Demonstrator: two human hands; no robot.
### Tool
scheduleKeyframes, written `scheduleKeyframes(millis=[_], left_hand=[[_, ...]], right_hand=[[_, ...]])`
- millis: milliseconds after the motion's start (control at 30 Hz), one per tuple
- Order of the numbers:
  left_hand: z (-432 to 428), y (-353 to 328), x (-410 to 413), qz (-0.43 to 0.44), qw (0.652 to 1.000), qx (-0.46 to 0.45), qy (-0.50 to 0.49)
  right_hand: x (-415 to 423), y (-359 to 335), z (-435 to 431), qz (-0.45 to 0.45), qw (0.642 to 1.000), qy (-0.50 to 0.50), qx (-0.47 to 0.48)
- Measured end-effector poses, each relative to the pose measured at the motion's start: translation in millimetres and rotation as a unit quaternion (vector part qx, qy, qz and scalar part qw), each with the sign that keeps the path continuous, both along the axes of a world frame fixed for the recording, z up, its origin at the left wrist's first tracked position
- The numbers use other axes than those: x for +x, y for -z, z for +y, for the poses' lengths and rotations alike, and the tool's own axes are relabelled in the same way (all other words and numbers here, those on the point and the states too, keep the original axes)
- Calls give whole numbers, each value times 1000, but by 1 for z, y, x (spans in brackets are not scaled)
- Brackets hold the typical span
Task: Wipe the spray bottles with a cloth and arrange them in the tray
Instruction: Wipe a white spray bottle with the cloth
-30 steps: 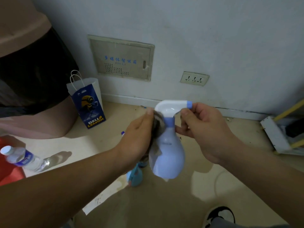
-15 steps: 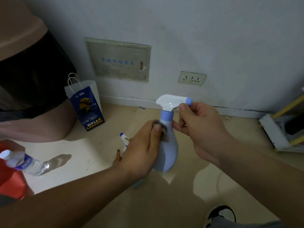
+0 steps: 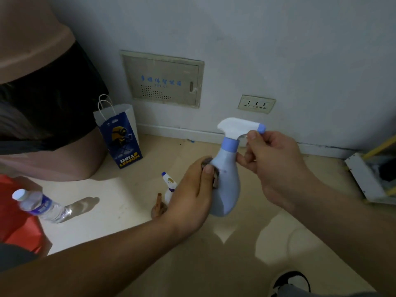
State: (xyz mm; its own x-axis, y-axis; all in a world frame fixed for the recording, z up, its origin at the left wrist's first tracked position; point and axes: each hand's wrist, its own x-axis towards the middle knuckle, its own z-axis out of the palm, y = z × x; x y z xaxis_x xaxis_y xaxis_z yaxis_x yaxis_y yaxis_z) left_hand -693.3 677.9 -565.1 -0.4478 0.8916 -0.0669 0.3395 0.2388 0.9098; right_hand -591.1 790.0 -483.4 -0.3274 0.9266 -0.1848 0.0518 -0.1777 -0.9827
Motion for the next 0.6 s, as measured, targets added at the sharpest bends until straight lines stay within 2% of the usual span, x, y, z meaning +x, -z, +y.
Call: scheduleKeyframes(millis=[67,133,200,300,367,433,533,600], left_hand=[[-7,4,11,-25,998,-60,-8],[-5,-2,17,-47,997,-63,-17],[5,-11,16,-32,998,-23,-42],[20,-13,8,36,996,60,-56],[21,-11,4,48,996,61,-47],[14,-3,2,23,998,57,-24],[2,-2,6,-10,1000,3,11],[0,-4,8,-12,999,26,26]], right_hand=[[5,0,9,-1,999,35,-12],[5,2,8,4,998,48,-32],[1,6,0,10,999,33,-41],[-6,12,-17,-12,999,-20,-30],[-6,12,-18,-14,999,-35,-20],[-3,11,-13,-7,1000,-28,-6],[3,14,-5,-15,1000,-15,15],[6,20,-7,-23,999,-22,19]])
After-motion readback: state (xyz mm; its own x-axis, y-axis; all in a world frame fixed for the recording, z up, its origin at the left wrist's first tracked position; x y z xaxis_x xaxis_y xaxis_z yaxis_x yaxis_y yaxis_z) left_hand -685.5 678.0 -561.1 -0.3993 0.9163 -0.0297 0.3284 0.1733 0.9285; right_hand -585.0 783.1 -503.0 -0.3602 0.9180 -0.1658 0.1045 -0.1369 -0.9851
